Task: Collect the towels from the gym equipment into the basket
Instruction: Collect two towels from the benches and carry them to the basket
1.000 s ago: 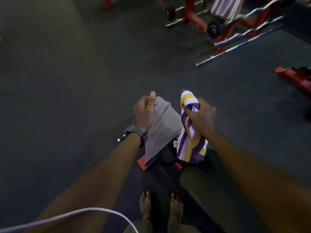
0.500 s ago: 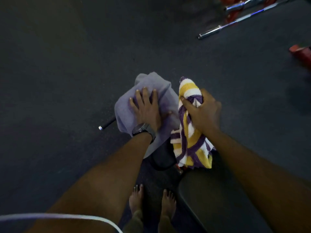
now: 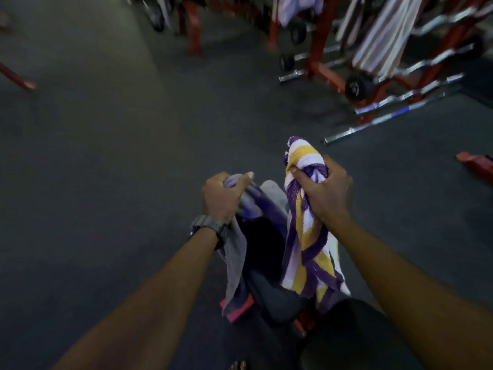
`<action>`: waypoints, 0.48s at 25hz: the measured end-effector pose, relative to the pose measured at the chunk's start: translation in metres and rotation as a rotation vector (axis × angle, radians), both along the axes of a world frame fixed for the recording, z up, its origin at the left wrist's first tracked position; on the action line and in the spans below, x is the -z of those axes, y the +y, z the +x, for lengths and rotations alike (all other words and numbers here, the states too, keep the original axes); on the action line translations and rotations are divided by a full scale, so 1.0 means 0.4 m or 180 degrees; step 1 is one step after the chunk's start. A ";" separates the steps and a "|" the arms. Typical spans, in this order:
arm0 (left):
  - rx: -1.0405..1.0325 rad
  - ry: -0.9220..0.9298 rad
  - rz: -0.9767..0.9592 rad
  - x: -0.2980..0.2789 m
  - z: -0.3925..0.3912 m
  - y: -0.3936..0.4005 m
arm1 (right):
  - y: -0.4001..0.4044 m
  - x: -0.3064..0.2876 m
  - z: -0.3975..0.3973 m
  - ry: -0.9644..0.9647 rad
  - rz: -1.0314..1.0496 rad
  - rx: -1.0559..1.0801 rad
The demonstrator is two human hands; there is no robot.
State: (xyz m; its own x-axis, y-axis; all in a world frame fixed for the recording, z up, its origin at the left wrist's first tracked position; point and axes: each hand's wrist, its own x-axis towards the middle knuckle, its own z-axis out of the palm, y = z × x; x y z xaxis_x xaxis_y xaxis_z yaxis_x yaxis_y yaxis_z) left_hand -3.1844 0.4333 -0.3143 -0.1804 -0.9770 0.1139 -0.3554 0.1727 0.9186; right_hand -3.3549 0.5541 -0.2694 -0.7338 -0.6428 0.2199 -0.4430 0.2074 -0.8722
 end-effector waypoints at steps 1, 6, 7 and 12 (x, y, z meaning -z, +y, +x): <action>0.0044 0.0230 -0.0059 -0.101 0.031 -0.017 | -0.031 -0.088 0.019 -0.0013 -0.0175 -0.0110; 0.0036 0.0747 -0.0748 -0.642 0.252 -0.045 | -0.167 -0.566 0.189 0.0048 -0.1016 -0.0802; -0.0098 0.0707 -0.0912 -0.734 0.299 -0.047 | -0.189 -0.648 0.233 0.0041 -0.1140 -0.0957; -0.0801 0.0736 -0.1545 -1.093 0.613 -0.010 | -0.268 -0.967 0.527 -0.0023 -0.1638 -0.1604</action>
State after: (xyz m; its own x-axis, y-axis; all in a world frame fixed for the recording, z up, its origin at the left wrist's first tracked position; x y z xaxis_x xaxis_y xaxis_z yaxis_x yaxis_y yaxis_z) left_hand -2.9392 0.4295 0.1228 0.1328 -0.8128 0.5672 -0.2399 0.5289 0.8141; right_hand -3.1439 0.4468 0.1173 -0.3777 -0.7199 0.5823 -0.3704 -0.4589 -0.8076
